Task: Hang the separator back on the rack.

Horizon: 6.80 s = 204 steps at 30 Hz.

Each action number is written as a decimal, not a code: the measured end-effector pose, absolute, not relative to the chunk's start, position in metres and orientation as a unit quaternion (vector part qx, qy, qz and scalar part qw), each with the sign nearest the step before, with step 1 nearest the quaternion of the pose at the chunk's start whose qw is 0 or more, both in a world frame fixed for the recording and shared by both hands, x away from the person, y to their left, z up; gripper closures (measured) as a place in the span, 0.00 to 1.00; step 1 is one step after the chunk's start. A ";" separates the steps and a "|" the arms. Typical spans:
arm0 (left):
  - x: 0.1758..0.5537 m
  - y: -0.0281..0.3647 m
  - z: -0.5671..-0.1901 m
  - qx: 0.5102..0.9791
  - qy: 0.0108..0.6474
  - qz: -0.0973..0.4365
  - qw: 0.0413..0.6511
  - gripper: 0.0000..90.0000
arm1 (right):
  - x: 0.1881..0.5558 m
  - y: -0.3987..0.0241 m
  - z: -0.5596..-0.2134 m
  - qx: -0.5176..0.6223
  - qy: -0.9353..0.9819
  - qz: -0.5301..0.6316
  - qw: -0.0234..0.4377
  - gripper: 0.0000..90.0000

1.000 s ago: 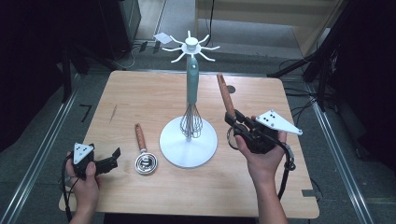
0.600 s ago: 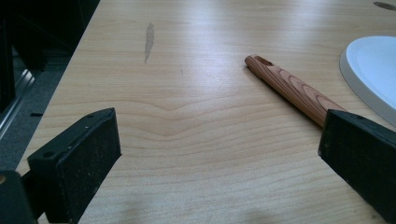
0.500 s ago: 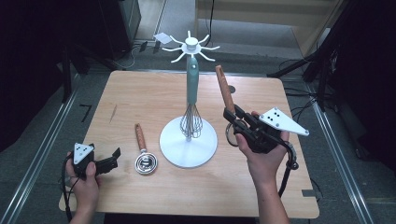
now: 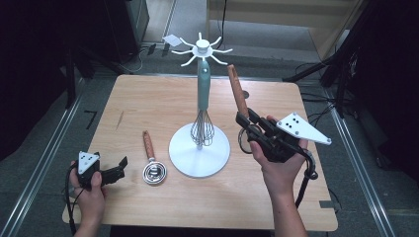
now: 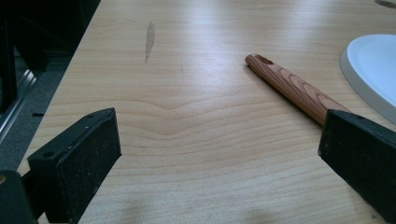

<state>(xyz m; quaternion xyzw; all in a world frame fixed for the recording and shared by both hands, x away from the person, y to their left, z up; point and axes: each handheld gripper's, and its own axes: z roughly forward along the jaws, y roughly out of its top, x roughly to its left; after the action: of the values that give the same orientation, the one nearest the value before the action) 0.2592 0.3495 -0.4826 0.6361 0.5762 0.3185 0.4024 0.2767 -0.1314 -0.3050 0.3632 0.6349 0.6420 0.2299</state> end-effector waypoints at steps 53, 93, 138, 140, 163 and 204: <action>0.260 0.349 -0.483 0.640 0.573 0.320 0.400 0.00 | 0.264 -0.119 -0.283 0.322 0.623 0.675 0.231 0.79; 0.259 0.348 -0.483 0.640 0.574 0.320 0.398 0.00 | 0.300 -0.105 -0.282 0.330 0.630 0.650 0.268 1.00; 0.259 0.347 -0.483 0.642 0.573 0.324 0.394 0.03 | 0.313 -0.074 -0.248 0.261 0.637 0.671 0.276 1.00; 0.259 0.347 -0.483 0.641 0.573 0.325 0.394 0.03 | 0.312 -0.071 -0.248 0.258 0.639 0.671 0.275 1.00; 0.260 0.344 -0.483 0.652 0.572 0.325 0.377 0.07 | 0.309 -0.074 -0.266 0.271 0.649 0.654 0.278 1.00; 0.259 0.309 -0.481 0.728 0.534 0.227 0.365 0.99 | 0.282 -0.148 -0.436 0.422 0.695 0.541 0.213 0.65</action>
<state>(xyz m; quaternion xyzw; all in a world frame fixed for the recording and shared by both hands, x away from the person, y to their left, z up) 0.2594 0.3091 -0.4811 0.7277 0.5342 0.2274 0.3652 0.2816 -0.1477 -0.4361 0.4223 0.6950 0.5415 0.2130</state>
